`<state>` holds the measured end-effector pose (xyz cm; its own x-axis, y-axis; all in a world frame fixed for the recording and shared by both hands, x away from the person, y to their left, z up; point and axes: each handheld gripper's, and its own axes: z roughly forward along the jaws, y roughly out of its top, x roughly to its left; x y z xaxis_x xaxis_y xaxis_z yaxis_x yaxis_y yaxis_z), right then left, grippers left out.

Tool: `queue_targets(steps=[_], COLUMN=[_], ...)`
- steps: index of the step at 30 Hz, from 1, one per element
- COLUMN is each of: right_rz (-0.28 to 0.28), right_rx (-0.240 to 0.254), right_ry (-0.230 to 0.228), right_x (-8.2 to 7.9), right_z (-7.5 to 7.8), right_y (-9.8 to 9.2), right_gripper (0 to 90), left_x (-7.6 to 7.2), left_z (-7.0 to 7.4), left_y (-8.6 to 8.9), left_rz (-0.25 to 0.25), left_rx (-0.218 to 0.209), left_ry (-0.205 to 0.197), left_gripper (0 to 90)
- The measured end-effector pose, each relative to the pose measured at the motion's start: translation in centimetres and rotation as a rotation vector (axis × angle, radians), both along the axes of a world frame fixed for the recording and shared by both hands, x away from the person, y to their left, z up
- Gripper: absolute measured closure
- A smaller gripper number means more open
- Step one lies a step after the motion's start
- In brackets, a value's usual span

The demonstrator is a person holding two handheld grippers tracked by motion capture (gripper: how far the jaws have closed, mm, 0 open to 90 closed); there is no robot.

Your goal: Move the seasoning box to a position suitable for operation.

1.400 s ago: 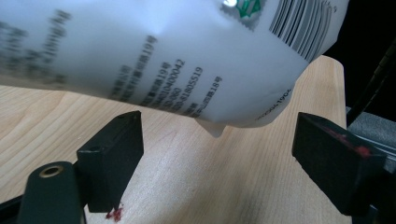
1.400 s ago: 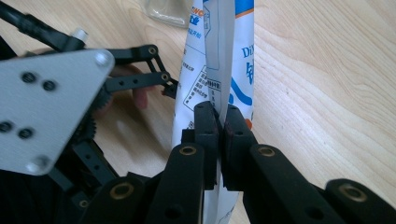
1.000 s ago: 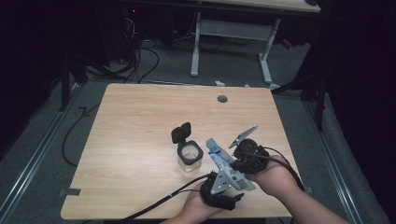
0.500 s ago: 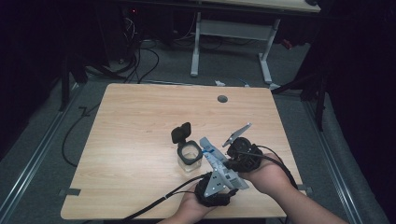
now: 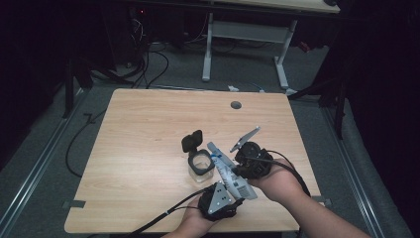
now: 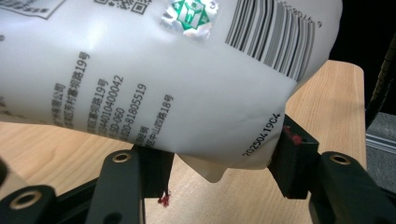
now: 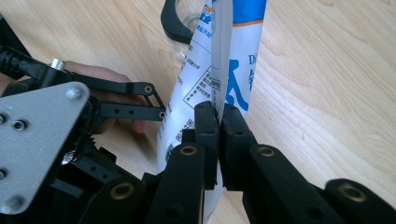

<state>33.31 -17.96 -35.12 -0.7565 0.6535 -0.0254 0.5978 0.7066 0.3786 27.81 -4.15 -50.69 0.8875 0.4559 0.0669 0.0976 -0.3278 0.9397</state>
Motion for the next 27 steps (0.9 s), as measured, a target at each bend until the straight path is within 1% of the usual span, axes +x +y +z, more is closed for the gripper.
queue_targets(steps=[3,8,15,18,21,27], right_rz=[0.011,0.021,0.032,0.036,0.041,0.047], right_rx=[0.0,-0.014,-0.017,-0.014,-0.02,-0.013], right_ry=[-0.002,-0.001,0.001,0.002,0.004,0.011], right_x=[0.1,0.2,0.4,0.5,0.7,1.4], right_z=[0.2,0.5,0.6,0.6,0.5,0.2], right_y=[0.4,1.0,1.8,2.1,2.4,2.9], right_gripper=[87.5,87.6,87.9,88.1,88.3,88.5], left_x=[0.0,-0.1,-0.1,-0.2,-0.1,-0.1], left_z=[0.0,0.1,0.1,0.1,0.1,-0.2], left_y=[0.4,0.9,1.6,1.8,2.0,2.3], left_rz=[0.0,-0.004,-0.003,0.011,0.03,0.065], left_rx=[-0.012,-0.028,-0.032,-0.038,-0.031,-0.024], left_ry=[-0.007,-0.004,-0.008,-0.013,-0.013,-0.012], left_gripper=[47.2,45.3,42.9,44.3,47.3,48.1])
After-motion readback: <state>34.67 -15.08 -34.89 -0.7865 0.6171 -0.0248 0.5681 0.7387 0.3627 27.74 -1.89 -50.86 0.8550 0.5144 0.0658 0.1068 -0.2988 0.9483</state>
